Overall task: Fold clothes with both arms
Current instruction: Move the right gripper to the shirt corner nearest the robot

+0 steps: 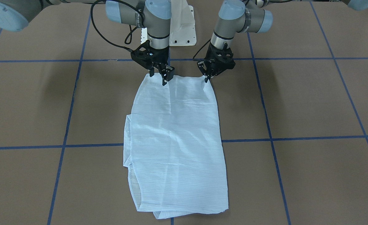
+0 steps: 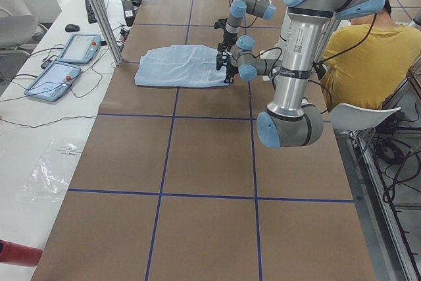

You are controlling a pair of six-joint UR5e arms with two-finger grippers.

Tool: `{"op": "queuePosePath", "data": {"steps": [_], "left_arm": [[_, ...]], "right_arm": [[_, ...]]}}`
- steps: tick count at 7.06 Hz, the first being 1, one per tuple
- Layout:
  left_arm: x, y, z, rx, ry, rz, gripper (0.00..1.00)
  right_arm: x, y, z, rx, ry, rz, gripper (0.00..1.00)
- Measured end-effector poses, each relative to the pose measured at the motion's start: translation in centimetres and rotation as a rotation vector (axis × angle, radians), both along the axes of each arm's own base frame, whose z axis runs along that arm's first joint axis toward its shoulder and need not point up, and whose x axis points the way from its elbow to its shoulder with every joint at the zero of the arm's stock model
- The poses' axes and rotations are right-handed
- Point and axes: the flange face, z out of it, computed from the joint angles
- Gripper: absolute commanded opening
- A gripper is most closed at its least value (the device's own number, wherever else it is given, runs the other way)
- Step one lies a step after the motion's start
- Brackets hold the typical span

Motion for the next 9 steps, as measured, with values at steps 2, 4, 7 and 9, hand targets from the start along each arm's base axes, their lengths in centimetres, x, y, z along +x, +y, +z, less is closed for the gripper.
{"op": "queuePosePath", "data": {"steps": [2, 4, 7, 9], "left_arm": [[0.0, 0.0, -0.1, 0.000, 0.002, 0.000, 0.00], [0.0, 0.0, -0.1, 0.001, 0.003, 0.001, 0.00], [0.1, 0.0, -0.1, 0.002, 0.002, 0.001, 0.00], [0.0, -0.1, -0.1, 0.002, 0.002, 0.001, 0.00]], "right_arm": [[-1.6, 1.7, 0.3, -0.023, 0.005, 0.040, 0.70], [-2.5, 3.1, 0.8, -0.021, 0.014, 0.051, 0.69], [-3.3, 3.9, 1.6, -0.002, 0.034, 0.066, 0.69], [-3.5, 3.8, 1.6, 0.001, 0.036, 0.074, 0.60]]}}
